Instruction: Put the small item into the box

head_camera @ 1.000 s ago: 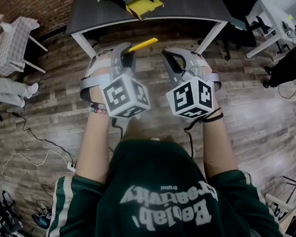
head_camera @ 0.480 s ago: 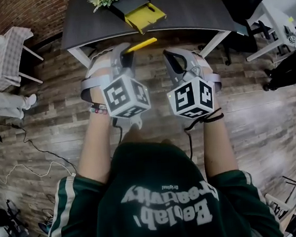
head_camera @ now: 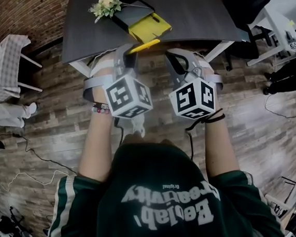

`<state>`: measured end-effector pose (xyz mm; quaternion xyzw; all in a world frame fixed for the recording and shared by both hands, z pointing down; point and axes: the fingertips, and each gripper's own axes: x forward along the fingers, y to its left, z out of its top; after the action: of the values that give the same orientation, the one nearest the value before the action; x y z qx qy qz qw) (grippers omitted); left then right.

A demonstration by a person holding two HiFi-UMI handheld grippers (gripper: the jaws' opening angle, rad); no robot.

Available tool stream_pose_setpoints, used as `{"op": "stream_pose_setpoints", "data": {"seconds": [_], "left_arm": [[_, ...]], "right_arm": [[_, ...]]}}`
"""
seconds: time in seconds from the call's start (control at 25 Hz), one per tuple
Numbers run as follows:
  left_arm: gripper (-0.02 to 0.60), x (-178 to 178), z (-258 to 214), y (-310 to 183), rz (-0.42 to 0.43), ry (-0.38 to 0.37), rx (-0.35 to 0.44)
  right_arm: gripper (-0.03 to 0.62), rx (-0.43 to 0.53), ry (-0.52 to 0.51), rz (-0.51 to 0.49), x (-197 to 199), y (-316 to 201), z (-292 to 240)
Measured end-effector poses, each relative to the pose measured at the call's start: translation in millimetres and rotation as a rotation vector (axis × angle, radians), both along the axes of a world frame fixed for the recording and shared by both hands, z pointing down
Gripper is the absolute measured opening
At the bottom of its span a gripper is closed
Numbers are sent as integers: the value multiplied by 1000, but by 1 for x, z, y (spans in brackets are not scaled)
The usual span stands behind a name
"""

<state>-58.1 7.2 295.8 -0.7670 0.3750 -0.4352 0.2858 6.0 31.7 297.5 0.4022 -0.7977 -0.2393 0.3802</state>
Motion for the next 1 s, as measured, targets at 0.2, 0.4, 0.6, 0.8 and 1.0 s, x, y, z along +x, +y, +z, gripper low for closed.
{"op": "stream_pose_setpoints", "data": {"seconds": [0.2,0.4,0.6,0.8,1.0], "left_arm": [[49,-8,-5,-44,16,3,-3],[49,-12,0,-80,37,4,-12],[49,-10,8,-110,70,8,-19],[49,-6,13,-131,106,7,-23],[49,-3,15,-147,146,13,-21]], "right_arm": [[6,-1,9,15,-10,-45,-6],[6,-4,11,35,-15,-82,-4],[6,-3,11,67,-13,-118,-1],[6,-31,8,88,-13,-141,4],[6,-44,5,105,-13,-158,8]]}}
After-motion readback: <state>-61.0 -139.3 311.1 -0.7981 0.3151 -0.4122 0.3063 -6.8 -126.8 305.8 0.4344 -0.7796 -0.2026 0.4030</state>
